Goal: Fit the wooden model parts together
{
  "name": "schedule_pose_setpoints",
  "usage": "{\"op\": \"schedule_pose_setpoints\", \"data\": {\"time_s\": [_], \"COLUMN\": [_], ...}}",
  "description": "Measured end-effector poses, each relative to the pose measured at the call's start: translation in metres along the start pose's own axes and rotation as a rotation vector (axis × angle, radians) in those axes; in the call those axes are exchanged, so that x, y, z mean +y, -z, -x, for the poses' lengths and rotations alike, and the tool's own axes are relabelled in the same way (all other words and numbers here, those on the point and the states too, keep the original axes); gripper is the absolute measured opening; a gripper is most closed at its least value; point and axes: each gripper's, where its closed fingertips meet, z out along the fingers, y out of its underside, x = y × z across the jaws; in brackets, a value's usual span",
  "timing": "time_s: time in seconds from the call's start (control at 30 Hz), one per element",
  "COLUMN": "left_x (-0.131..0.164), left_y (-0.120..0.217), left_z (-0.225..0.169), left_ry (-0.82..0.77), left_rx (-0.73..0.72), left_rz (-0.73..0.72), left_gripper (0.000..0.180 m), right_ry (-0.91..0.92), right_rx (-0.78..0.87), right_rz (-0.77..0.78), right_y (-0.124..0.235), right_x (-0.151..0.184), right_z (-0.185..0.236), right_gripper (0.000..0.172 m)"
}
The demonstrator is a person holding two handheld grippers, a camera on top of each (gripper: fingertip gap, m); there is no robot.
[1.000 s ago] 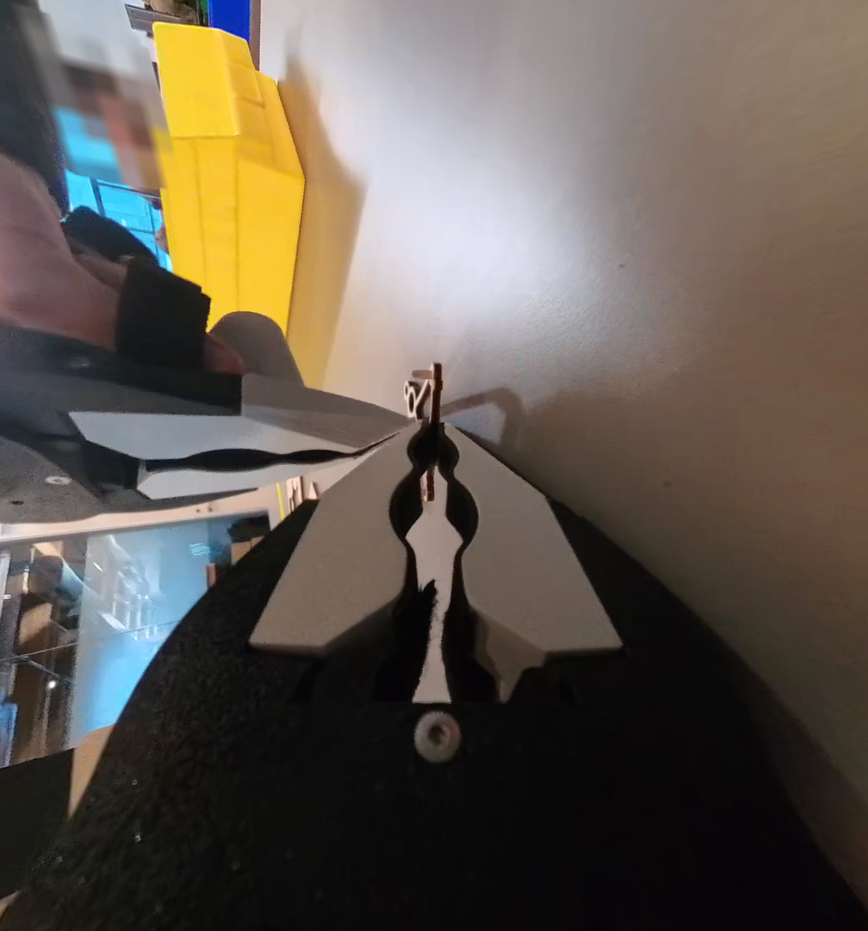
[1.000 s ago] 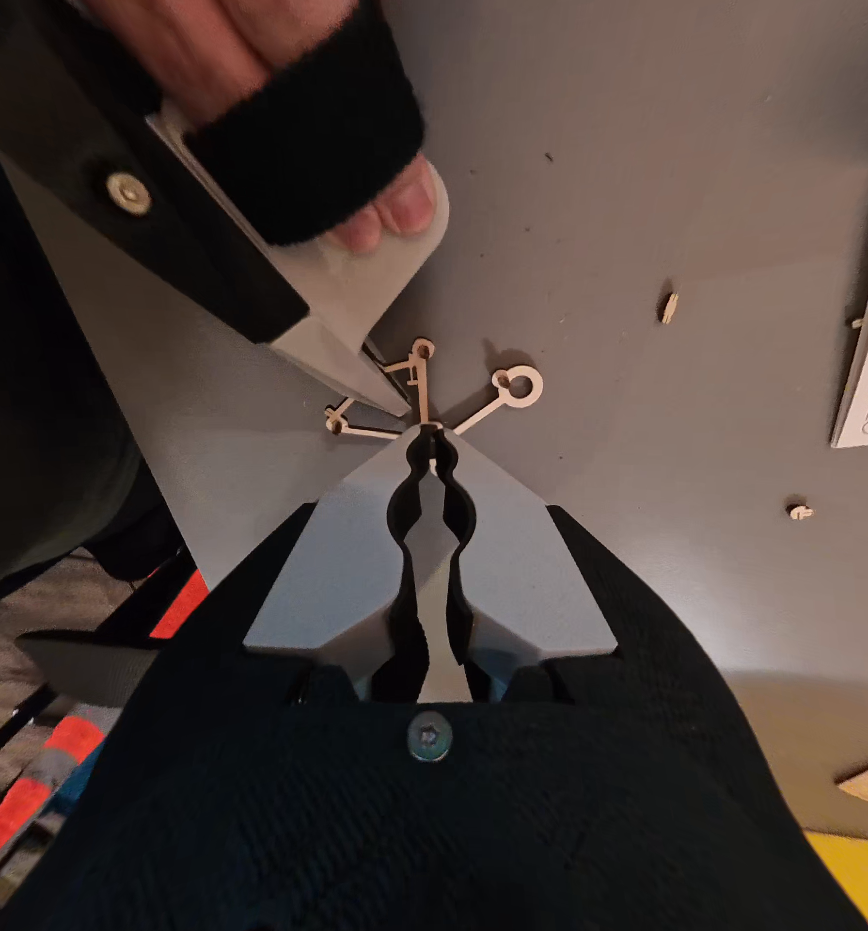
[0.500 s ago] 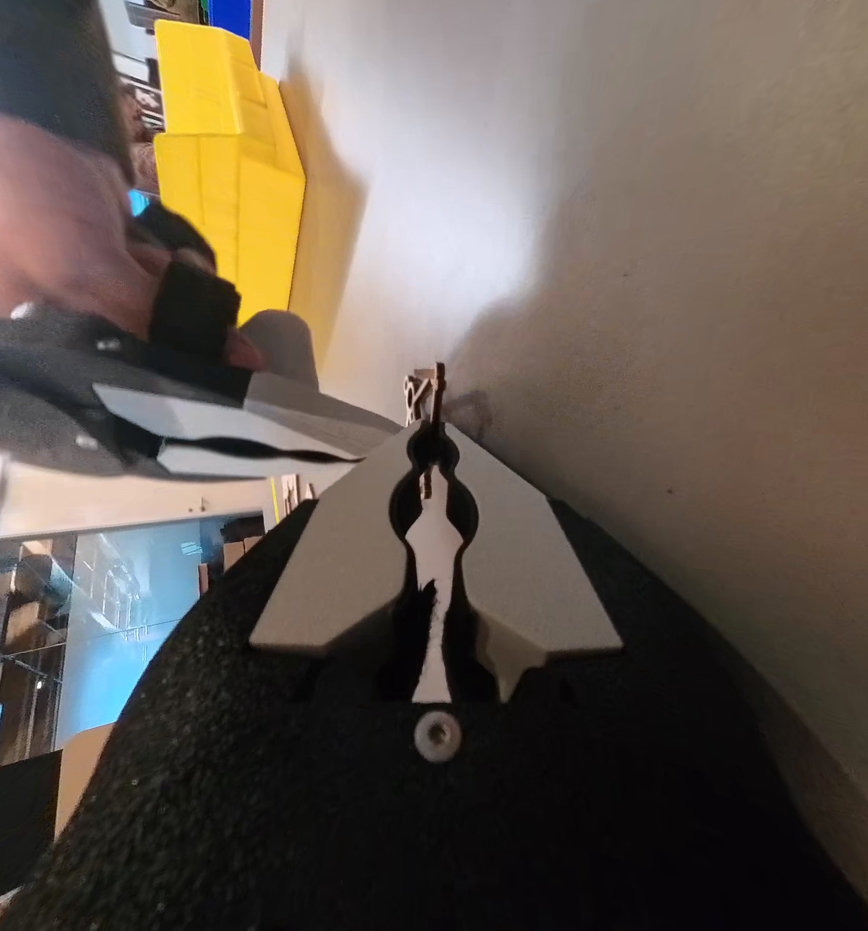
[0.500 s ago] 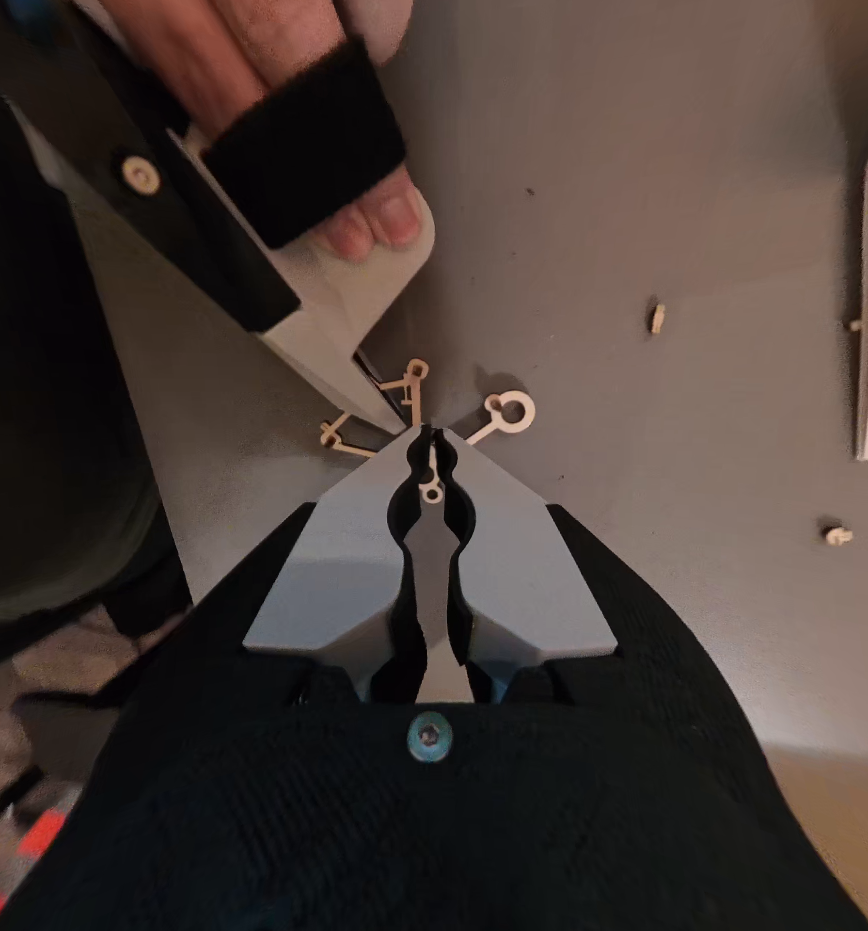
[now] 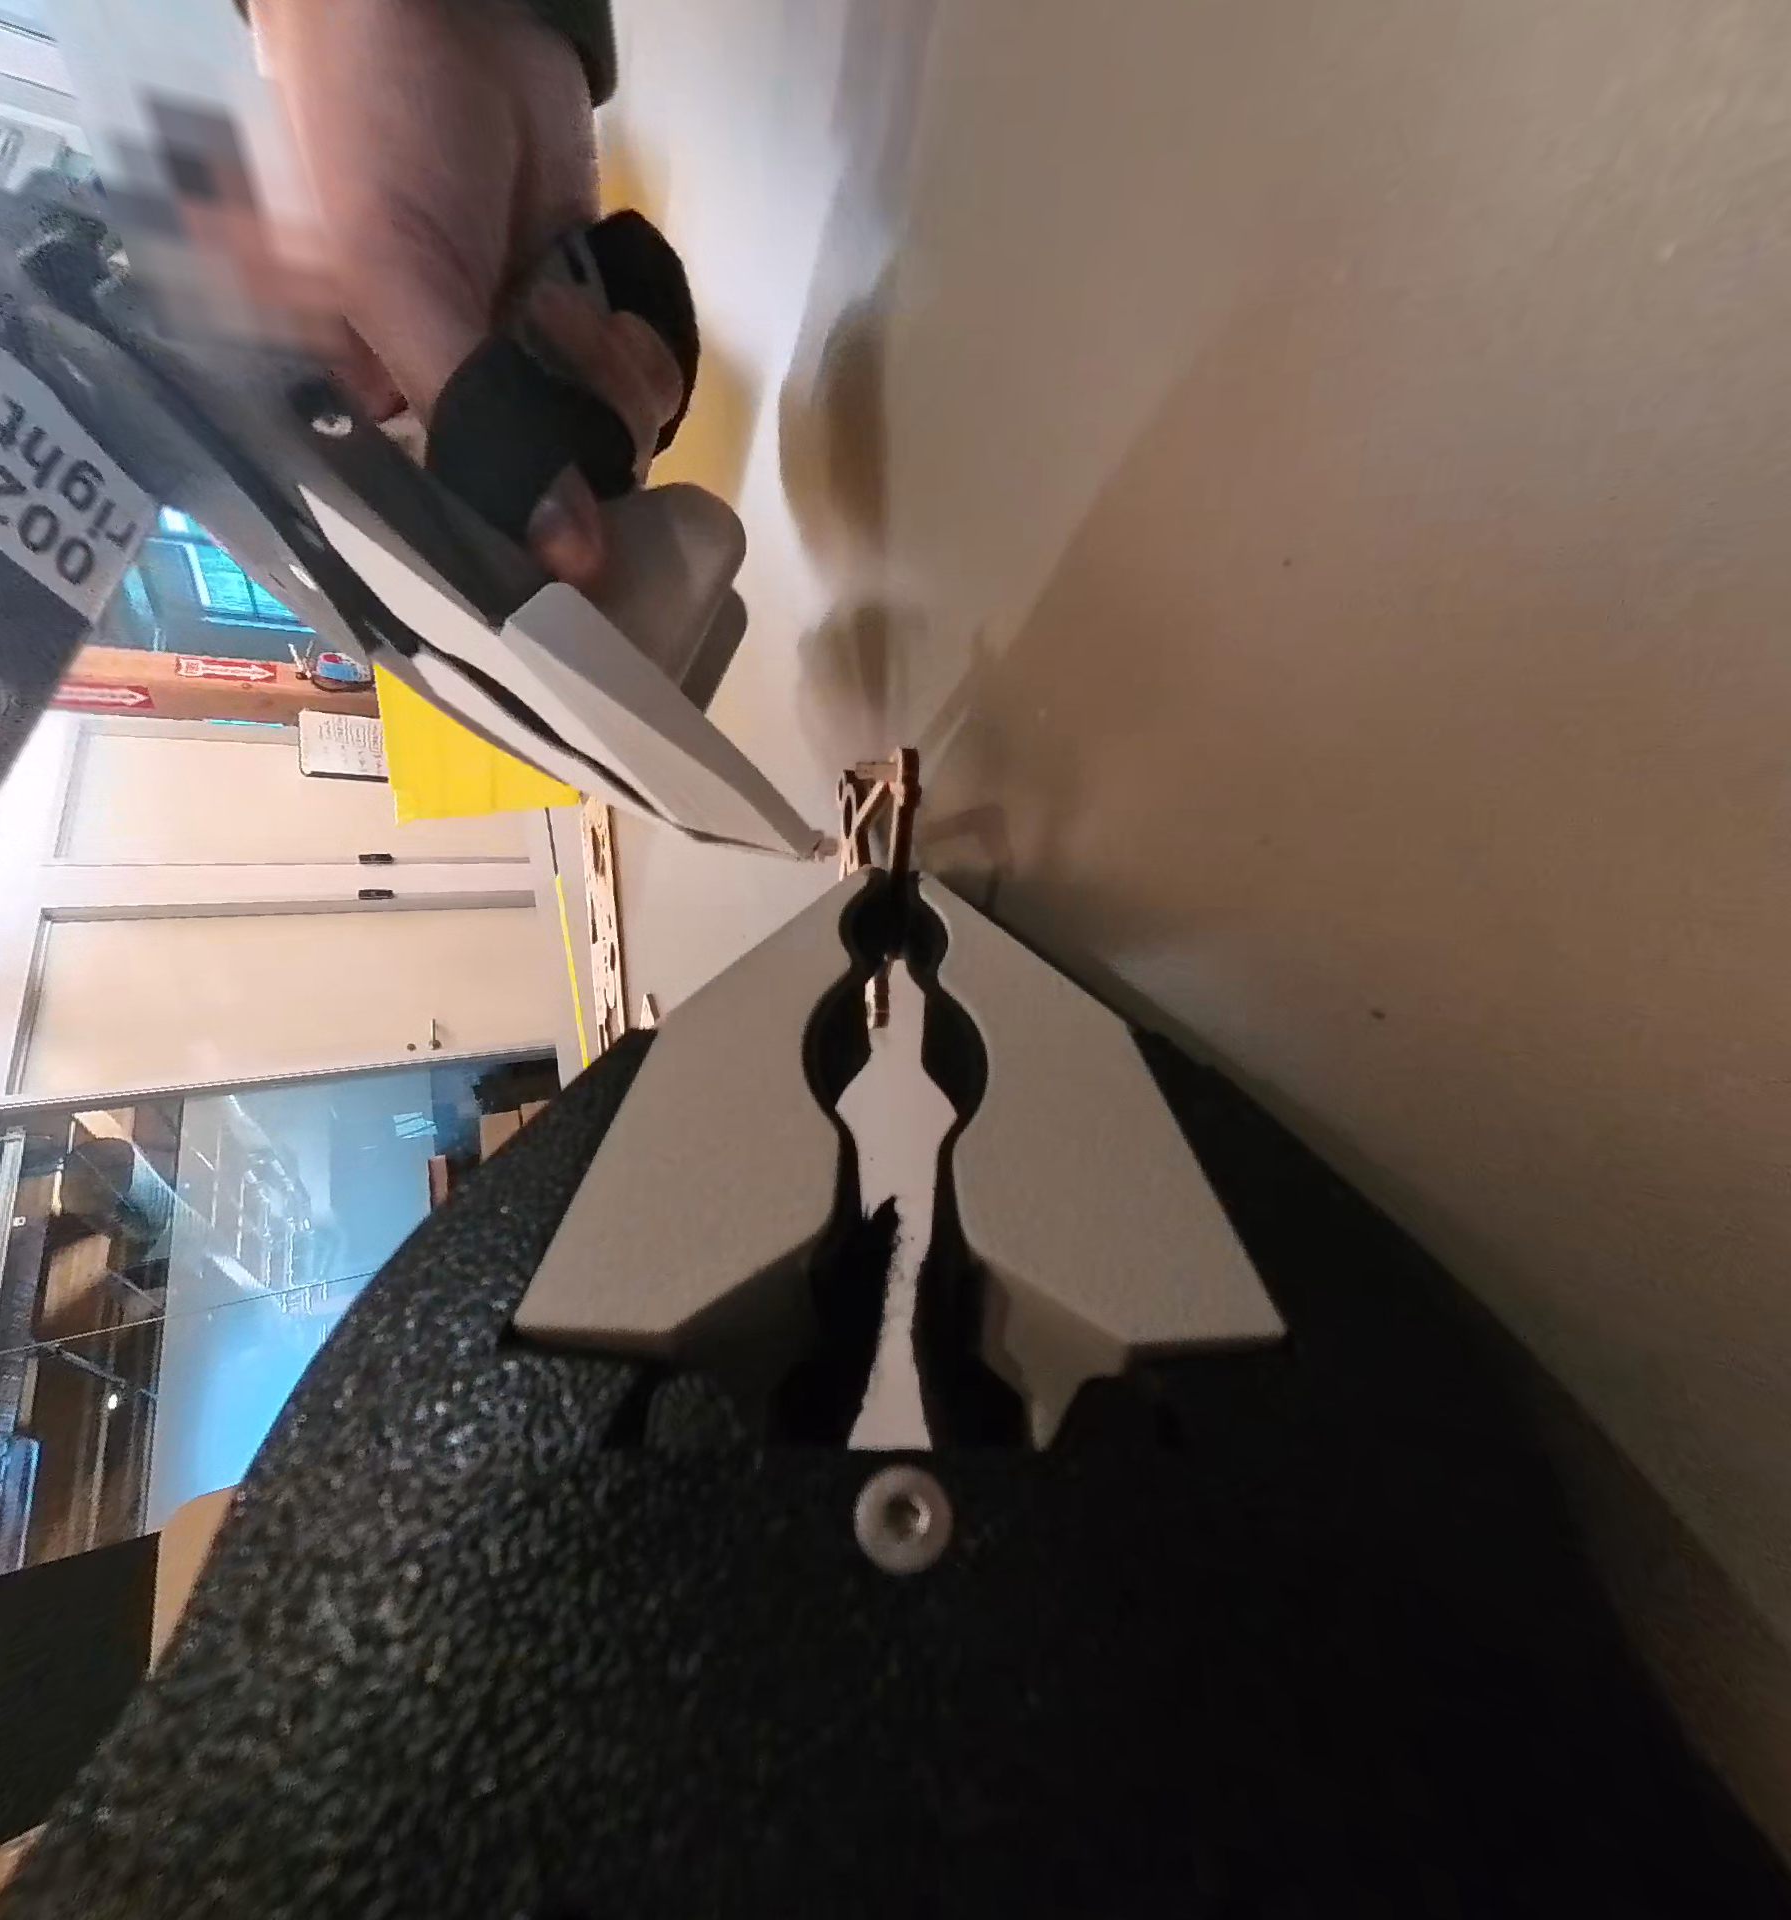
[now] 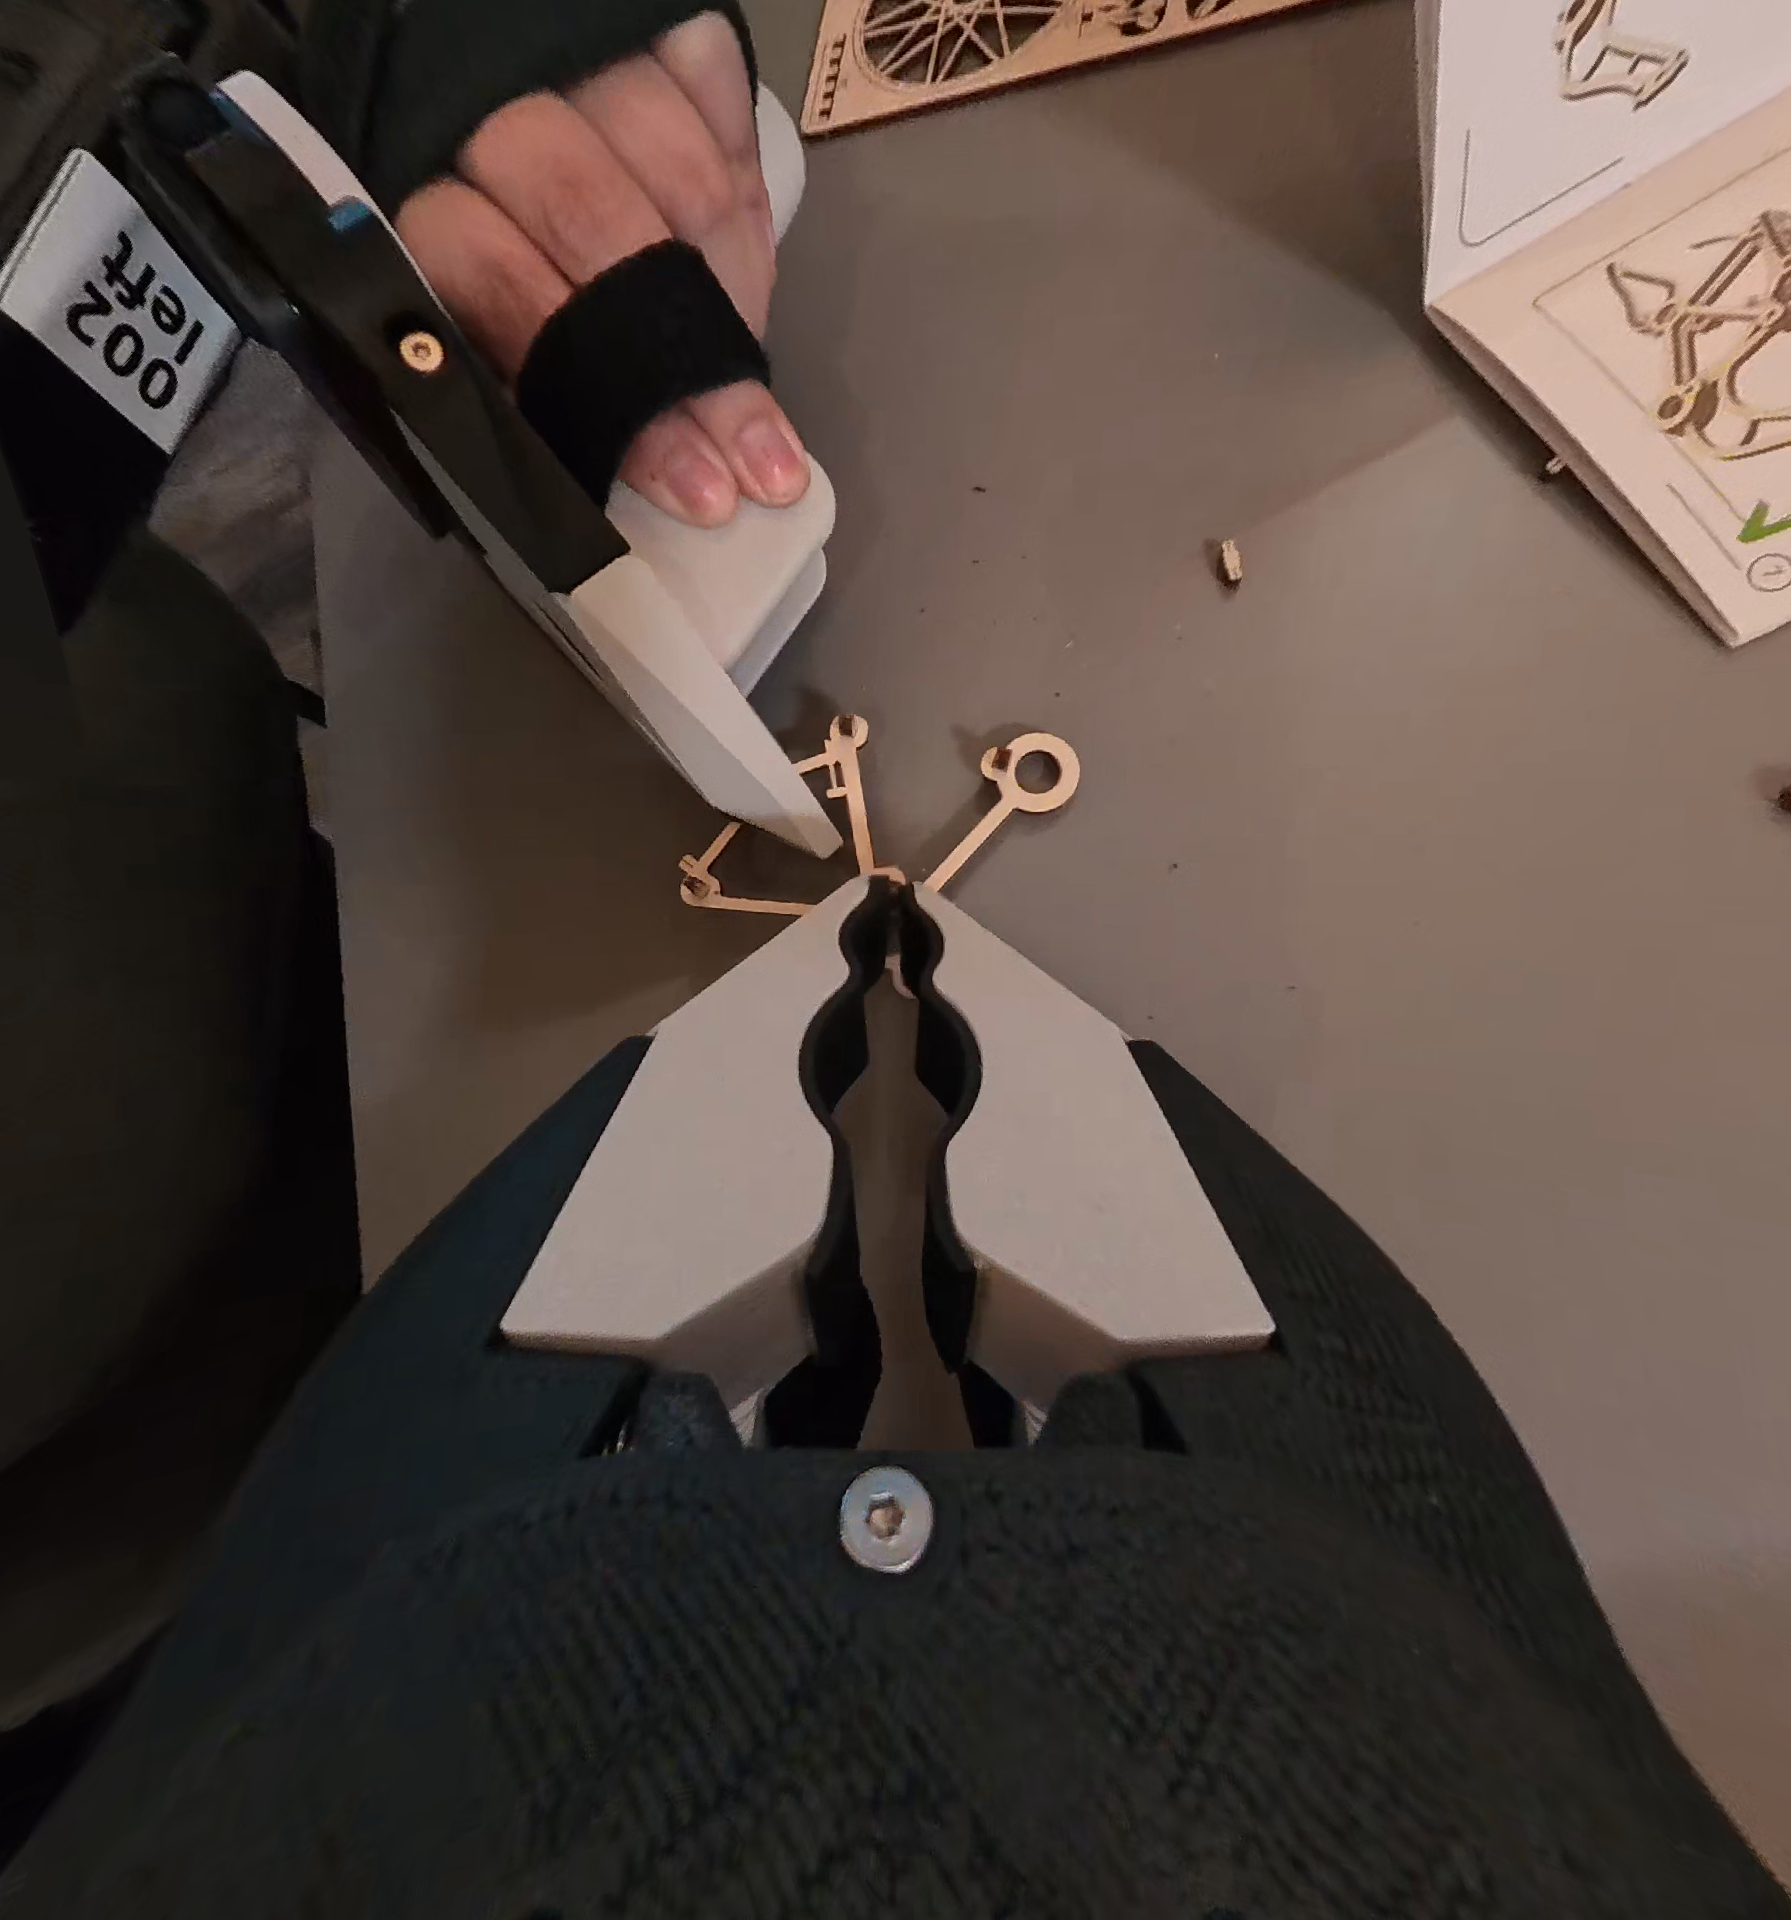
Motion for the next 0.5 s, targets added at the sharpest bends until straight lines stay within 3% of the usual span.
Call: {"op": "schedule_pose_setpoints", "data": {"time_s": [0.5], "left_x": [-0.0011], "left_y": [0.0011], "left_z": [-0.0012], "left_ry": [0.008], "left_rx": [0.003], "left_rz": [-0.003], "left_gripper": [0.000], "right_ry": [0.195], "right_rx": [0.071], "right_rz": [-0.024], "right_y": [-0.0032], "right_x": [0.0003], "right_z": [0.0021], "right_gripper": [0.000]}}
